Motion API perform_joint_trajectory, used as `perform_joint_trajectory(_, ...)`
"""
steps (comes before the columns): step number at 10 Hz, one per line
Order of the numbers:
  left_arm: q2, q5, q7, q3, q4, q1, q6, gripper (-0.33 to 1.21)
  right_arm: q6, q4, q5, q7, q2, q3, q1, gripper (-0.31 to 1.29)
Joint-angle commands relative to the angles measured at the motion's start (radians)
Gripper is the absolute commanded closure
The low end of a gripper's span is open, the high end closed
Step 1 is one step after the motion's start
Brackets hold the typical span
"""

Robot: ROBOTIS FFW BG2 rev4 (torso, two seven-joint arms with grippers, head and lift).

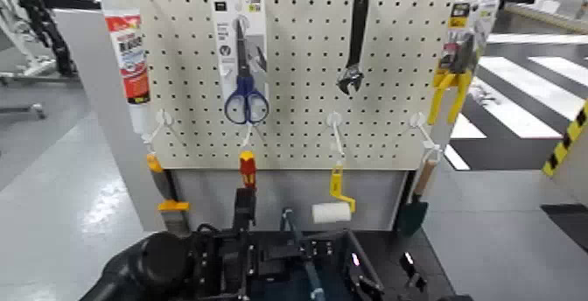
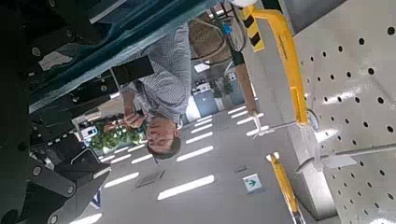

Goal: Place the crate on the table.

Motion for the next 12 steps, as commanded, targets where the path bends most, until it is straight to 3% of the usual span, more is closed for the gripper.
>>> perform_joint_trajectory(1,0.001,-0.034,0.087,0.116,-0.170,0.107,0.020,0.41,0.006,-0.003,0.000,0.000,0.000,-0.002,0.003,0.15)
perform_joint_trajectory(4,0.001,-0.152,0.133,0.243,-0.320,0.201,0.026,0.41,0.018,-0.012,0.000,0.000,0.000,-0.005,0.006,0.15)
perform_joint_trajectory(6,0.008,-0.219,0.173,0.321,-0.386,0.245,0.115,0.41,0.025,-0.017,0.002,0.000,0.000,-0.006,0.008,0.15)
perform_joint_trajectory(8,0.008,-0.219,0.176,0.326,-0.394,0.250,0.150,0.41,0.027,-0.020,0.002,0.000,-0.002,-0.008,0.008,0.15)
perform_joint_trajectory(10,0.021,-0.397,0.187,0.399,-0.531,0.287,0.152,0.41,0.030,-0.020,0.002,0.000,0.000,-0.009,0.011,0.15)
perform_joint_trajectory(12,0.021,-0.577,0.261,0.421,-0.643,0.351,0.095,0.40,0.030,-0.021,0.003,0.000,0.000,-0.013,0.011,0.15)
